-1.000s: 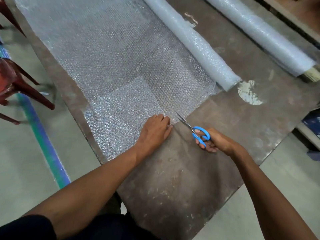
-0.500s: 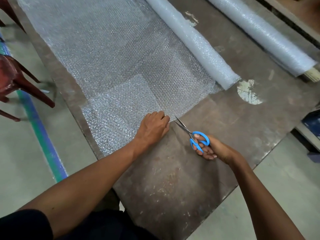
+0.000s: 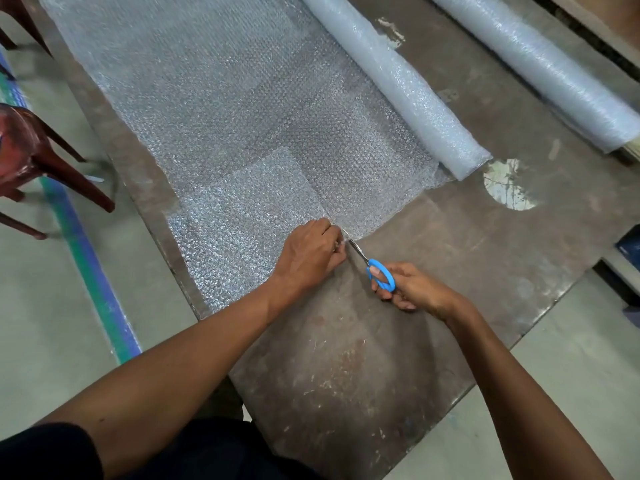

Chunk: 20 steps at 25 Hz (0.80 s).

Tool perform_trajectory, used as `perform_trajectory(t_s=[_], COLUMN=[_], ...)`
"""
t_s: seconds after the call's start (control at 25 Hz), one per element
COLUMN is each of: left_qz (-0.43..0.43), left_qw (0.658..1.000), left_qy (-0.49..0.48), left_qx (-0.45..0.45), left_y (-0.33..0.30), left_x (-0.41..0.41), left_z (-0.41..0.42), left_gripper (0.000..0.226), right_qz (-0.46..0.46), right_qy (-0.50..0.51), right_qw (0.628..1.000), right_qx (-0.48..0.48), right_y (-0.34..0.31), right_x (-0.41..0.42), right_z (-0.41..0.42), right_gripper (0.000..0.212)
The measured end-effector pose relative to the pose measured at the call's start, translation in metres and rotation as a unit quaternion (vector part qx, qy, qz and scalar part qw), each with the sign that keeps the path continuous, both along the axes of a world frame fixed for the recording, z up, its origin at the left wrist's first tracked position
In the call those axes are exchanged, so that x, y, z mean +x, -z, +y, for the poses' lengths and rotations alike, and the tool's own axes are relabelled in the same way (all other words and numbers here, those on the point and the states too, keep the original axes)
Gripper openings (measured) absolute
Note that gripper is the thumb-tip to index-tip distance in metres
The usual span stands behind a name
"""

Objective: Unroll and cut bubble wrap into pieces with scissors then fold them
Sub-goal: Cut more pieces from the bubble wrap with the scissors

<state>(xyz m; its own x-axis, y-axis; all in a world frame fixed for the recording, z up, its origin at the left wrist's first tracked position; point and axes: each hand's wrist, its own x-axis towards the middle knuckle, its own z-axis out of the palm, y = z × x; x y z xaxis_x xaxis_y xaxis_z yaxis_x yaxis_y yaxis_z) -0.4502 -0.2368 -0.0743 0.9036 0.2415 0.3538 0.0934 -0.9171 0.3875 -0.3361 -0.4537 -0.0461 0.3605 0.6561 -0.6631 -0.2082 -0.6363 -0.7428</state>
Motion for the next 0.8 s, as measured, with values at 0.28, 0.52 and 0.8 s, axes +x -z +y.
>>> perform_trajectory(t_s=[0.28, 0.52, 0.8], left_qz=[0.001, -0.004, -0.007], left_qw=[0.999, 0.998, 0.996], left_qy=[-0.025, -0.014, 0.007], left_qx=[-0.042, -0.065, -0.083], left_y=[-0.003, -0.006, -0.004], left_x=[-0.005, -0.007, -0.007], left_z=[-0.003, -0.001, 0.003], left_gripper=[0.013, 0.012, 0.013], right_qz=[0.081, 0.11, 0.095], right_qy=[0.029, 0.048, 0.025], right_qw=[0.996, 0.993, 0.995], right_qx=[-0.017, 0.014, 0.0], right_y=[-0.006, -0.008, -0.004], right_x=[0.008, 0.007, 0.015], right_z=[-0.007, 0.002, 0.03], right_gripper=[0.052, 0.056, 0.055])
